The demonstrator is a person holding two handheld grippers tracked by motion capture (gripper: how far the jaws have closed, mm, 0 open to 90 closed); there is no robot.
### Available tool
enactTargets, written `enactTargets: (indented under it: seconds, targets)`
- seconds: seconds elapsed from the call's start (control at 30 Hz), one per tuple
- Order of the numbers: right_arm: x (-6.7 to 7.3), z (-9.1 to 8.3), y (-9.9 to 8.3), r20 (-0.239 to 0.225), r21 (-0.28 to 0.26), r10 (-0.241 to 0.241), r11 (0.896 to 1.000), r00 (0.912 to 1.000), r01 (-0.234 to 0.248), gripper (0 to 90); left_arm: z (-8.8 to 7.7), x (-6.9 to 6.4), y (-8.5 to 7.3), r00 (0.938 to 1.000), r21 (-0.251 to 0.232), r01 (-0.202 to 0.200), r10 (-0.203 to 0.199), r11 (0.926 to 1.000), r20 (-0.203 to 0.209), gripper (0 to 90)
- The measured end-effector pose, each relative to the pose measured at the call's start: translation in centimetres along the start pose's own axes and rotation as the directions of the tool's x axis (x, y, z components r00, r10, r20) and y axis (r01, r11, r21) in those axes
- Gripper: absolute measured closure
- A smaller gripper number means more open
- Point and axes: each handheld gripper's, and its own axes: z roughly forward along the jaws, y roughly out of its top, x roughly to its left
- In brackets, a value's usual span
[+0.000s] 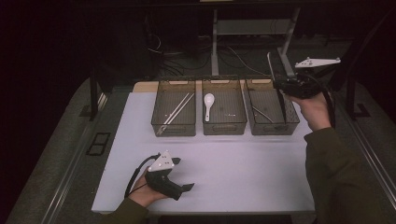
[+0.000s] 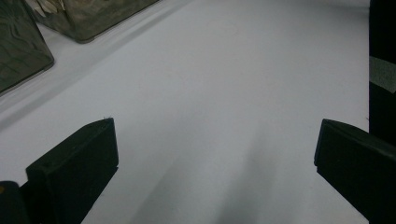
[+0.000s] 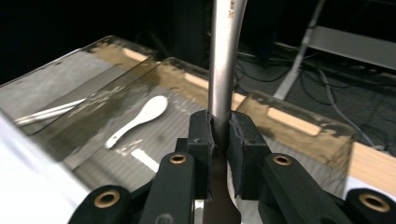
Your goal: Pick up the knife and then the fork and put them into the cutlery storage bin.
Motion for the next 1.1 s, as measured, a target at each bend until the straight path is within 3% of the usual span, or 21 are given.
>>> enactTargets:
  seconds: [0.23,0.4,1.1]
  targets:
    - [-2.4,1.9,-0.1,0.082,-0.011,0.014,1.0,0.9965,-0.013,79.7,0.0,-0.1,0.0,1.0,-0.003,0.006,-0.006,1.0,0.002,0.0]
    - [-3.7,3.2,-1.0,0.107,0.035,0.027,0.999,0.9938,-0.031,79.7,-0.1,0.0,0.0,1.0,-0.003,0.004,-0.004,1.0,0.003,0.0]
    - [-5.2,5.2,-5.0,0.157,0.163,0.024,0.985,0.9873,-0.05,79.6,-0.1,0.0,0.0,1.0,-0.003,0.008,-0.008,1.0,0.006,0.0]
